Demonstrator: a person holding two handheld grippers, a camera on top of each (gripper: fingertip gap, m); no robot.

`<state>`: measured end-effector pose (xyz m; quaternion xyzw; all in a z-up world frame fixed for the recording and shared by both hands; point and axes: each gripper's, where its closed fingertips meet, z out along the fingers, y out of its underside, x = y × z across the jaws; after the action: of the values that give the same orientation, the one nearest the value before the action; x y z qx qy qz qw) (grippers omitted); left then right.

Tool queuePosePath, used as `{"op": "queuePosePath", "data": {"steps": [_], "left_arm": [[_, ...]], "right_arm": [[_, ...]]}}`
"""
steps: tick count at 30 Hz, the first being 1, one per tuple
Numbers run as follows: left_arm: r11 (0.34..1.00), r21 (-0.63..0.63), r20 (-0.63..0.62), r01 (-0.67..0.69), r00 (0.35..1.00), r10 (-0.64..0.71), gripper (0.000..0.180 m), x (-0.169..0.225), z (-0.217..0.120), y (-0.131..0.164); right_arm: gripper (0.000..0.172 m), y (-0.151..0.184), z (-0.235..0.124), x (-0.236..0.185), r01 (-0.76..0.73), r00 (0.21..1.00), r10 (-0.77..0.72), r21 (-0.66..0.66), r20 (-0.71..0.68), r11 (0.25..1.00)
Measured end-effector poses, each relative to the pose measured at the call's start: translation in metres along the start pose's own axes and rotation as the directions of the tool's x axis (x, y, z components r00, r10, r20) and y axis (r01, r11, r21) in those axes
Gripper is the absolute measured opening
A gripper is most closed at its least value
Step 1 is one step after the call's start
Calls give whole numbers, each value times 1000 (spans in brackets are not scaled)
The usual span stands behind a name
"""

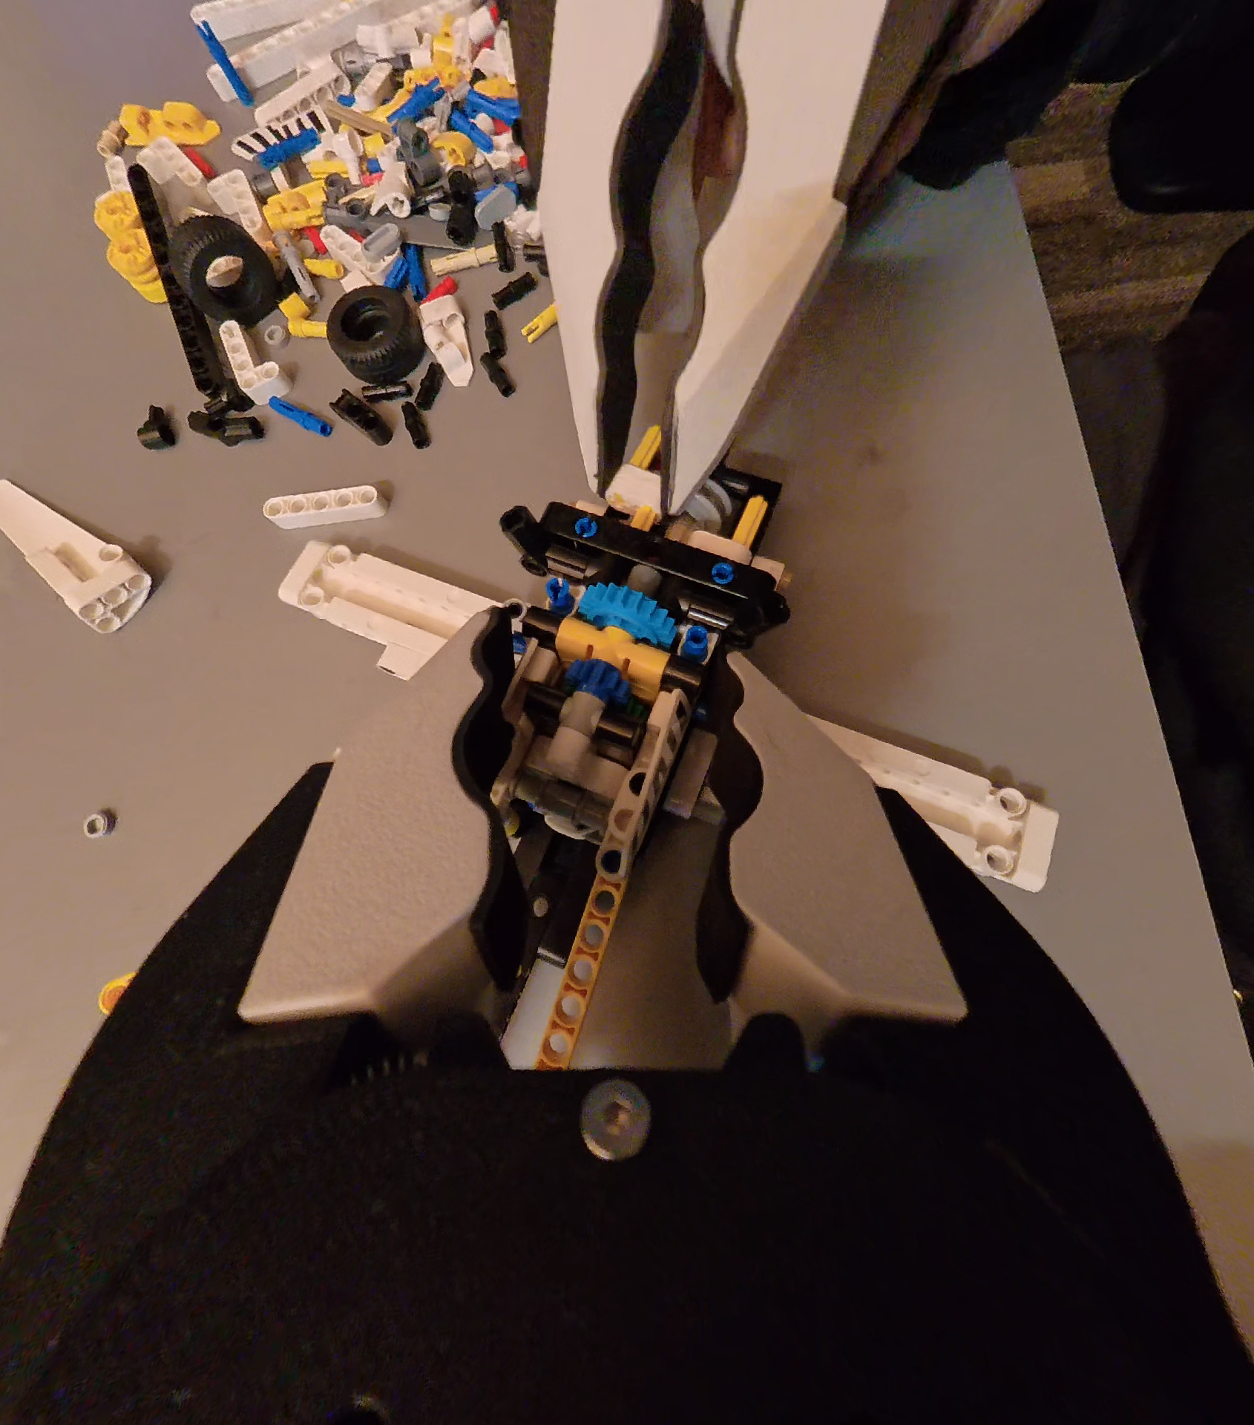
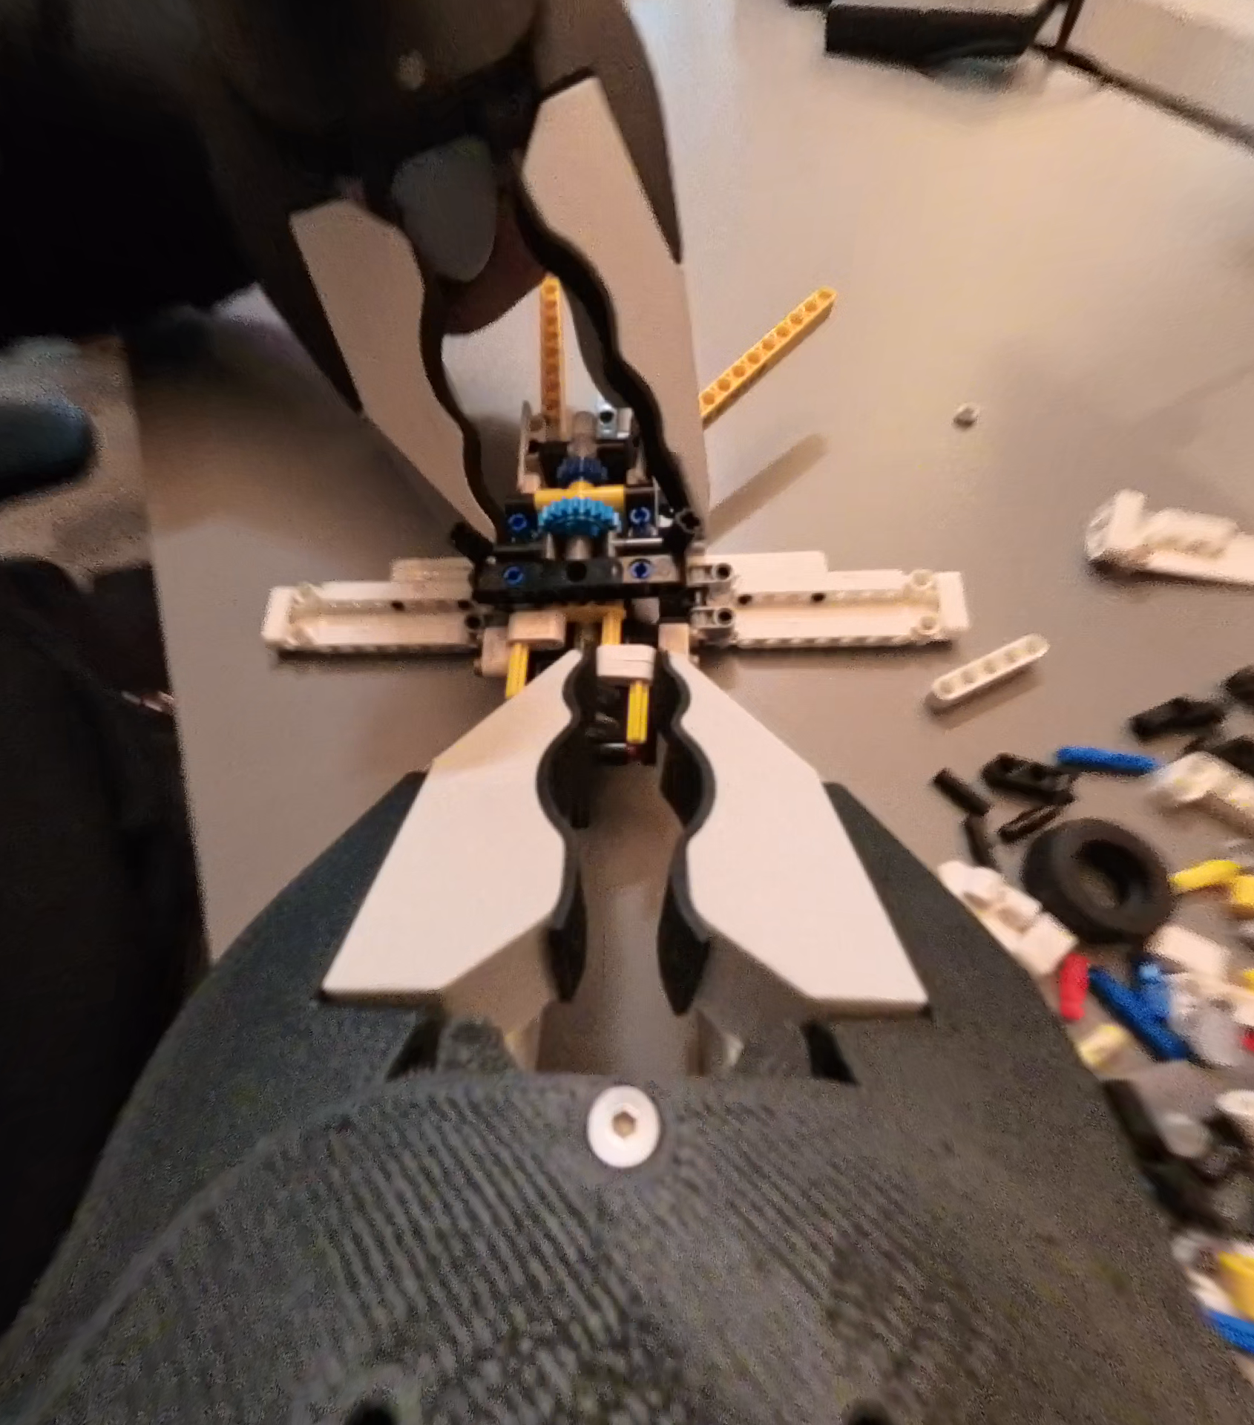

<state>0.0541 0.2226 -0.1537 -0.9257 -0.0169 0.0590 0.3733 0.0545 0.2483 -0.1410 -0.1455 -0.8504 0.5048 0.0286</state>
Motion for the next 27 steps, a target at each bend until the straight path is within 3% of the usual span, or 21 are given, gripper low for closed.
{"op": "queuePosePath", "data": {"steps": [3, 10, 14, 17, 19, 21, 25, 26, 27], "left_arm": [[1000, 20, -13, 13, 1000, -13, 53, 1, 0, -1], [998, 42, -47, 44, 998, -42, 52, 1, -3, -2], [999, 33, -31, 34, 999, -33, 51, 2, -2, -2], [1000, -20, -9, 4, 1000, -4, 51, 2, -2, 1], [998, -57, -2, -7, 1000, 7, 52, 2, -3, 3], [998, -60, -15, -8, 1000, 8, 51, 3, -4, 4], [998, -62, -39, -26, 999, 24, 51, 5, -6, 6], [997, -67, -42, -30, 999, 27, 51, 5, -6, 7], [997, -66, -42, -32, 999, 29, 51, 5, -7, 7]], "right_arm": [[13, 0, -1, -1, -140, 987, 137, 32, 79, 990], [13, -8, -10, 3, 47, 999, -44, 101, -31, 994], [53, -17, -29, 16, 52, 994, -30, 209, -107, 977], [84, -23, -41, 21, 130, 969, -65, 263, -240, 956], [83, -25, -48, 21, 199, 937, -99, 278, -335, 940], [71, -26, -51, 13, 252, 918, -136, 282, -372, 926], [53, -26, -39, 1, 153, 952, -67, 276, -298, 949], [45, -26, -36, -2, 123, 961, -45, 276, -274, 953], [27, -25, -31, -7, 110, 970, -46, 262, -237, 959]]}}
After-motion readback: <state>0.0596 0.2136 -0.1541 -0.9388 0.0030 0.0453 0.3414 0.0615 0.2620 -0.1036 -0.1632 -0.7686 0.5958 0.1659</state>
